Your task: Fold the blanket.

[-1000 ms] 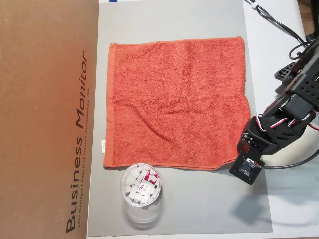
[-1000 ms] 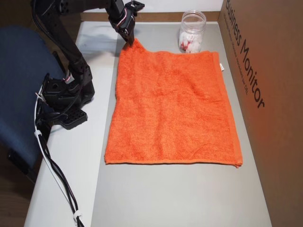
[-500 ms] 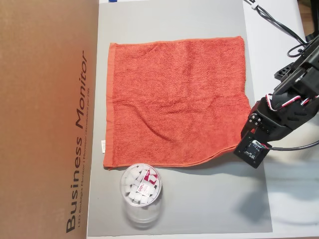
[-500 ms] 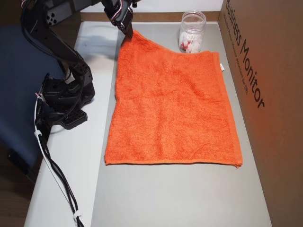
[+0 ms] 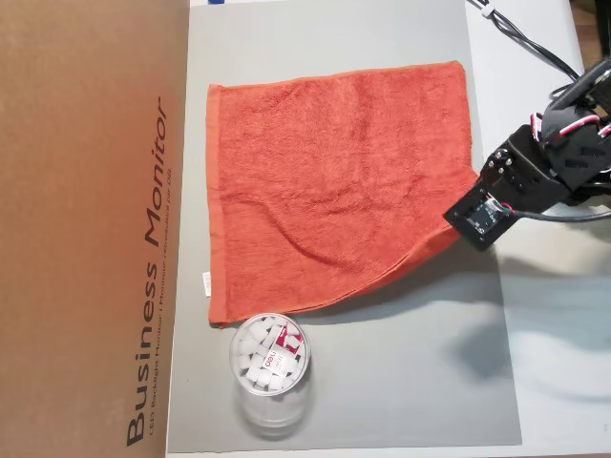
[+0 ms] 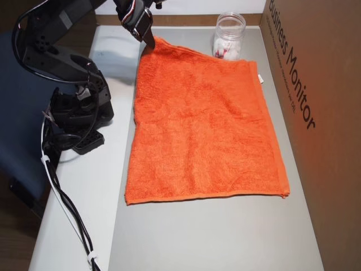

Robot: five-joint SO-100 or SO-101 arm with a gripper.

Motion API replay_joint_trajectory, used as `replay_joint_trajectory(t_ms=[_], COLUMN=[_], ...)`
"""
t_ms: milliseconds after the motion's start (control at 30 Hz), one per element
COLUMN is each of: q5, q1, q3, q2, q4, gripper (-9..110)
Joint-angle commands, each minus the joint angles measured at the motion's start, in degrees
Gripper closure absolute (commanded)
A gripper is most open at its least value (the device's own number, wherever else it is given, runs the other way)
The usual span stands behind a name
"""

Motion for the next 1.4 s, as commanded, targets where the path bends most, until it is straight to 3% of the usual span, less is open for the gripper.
replay_joint_trajectory(t_ms=[0, 933, 1367], q5=[-0.35, -0.35, -0.35], q1=[2.11, 24.70, 31.11], q3=[-1.05, -11.69, -13.45], q2=[2.81, 2.55, -2.37], q4=[0.88, -0.44, -13.54], gripper=[102, 102, 102])
